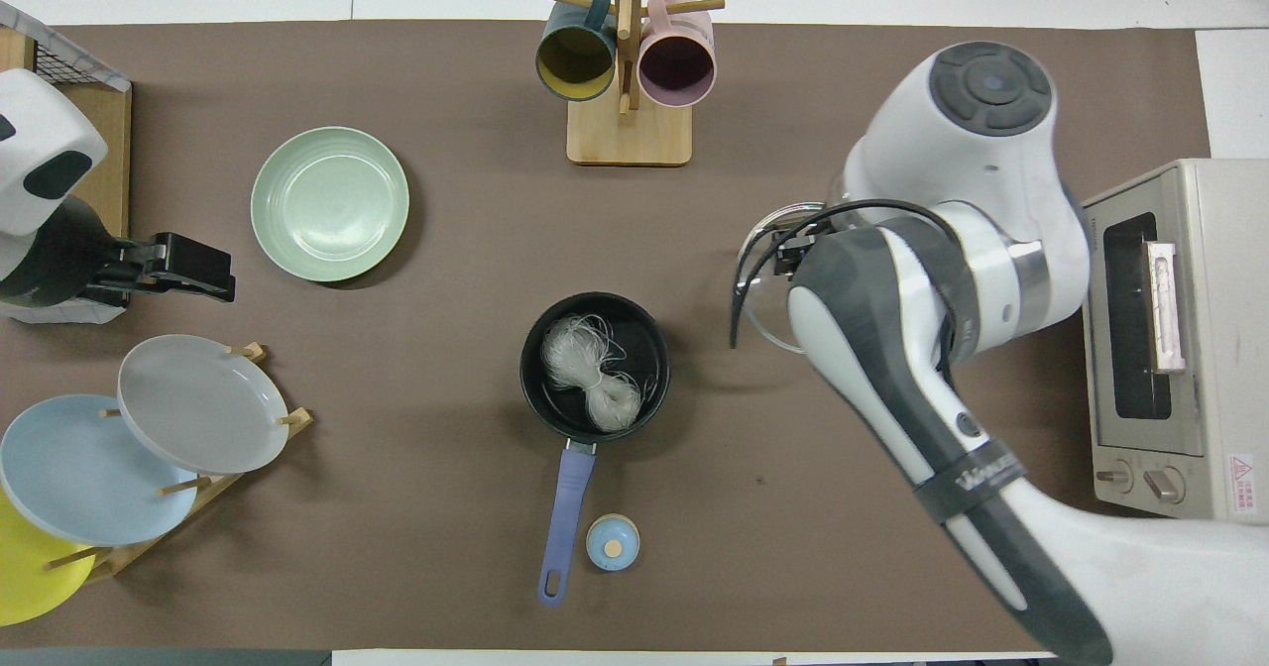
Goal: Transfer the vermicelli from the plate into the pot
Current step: 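Lift the glass lid with the right gripper and lower it onto the saucepan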
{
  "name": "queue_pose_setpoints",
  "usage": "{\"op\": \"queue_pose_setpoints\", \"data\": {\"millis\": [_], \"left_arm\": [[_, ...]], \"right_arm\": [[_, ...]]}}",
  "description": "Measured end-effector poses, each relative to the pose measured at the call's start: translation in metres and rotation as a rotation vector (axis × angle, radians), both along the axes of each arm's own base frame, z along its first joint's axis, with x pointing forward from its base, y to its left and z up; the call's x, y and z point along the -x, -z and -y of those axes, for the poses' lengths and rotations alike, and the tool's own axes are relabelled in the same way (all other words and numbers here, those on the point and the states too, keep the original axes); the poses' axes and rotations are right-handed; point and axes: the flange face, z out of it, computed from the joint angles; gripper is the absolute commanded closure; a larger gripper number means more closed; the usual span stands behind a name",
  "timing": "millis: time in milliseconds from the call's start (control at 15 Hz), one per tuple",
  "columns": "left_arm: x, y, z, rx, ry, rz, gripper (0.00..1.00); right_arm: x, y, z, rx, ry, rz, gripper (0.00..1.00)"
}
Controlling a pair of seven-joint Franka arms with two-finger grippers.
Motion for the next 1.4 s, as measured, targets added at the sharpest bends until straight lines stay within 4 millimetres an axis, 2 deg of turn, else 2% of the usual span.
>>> {"op": "queue_pose_setpoints", "data": {"millis": [133,267,467,733,1000,1400], "left_arm": [[0.000,0.000,0.000,0.000,0.000,0.000,0.00],[0.000,0.000,0.000,0.000,0.000,0.000,0.00],[0.000,0.000,0.000,0.000,0.000,0.000,0.00],[0.000,0.000,0.000,0.000,0.000,0.000,0.00],[0.000,0.000,0.000,0.000,0.000,0.000,0.00],[0.000,0.000,0.000,0.000,0.000,0.000,0.00]], "right_arm": [[0.021,-0.014,-0.056,0.004,0.066,0.021,0.80],[0.041,-0.017,-0.099,0.005,0.116,0.034,0.80],[0.062,-0.014,-0.139,-0.001,0.145,0.049,0.80],[0.087,0.008,-0.186,0.022,0.154,0.062,0.79],[0.100,0.031,-0.212,0.034,0.156,0.064,0.79],[0.097,0.034,-0.213,0.027,0.177,0.073,0.78]]}}
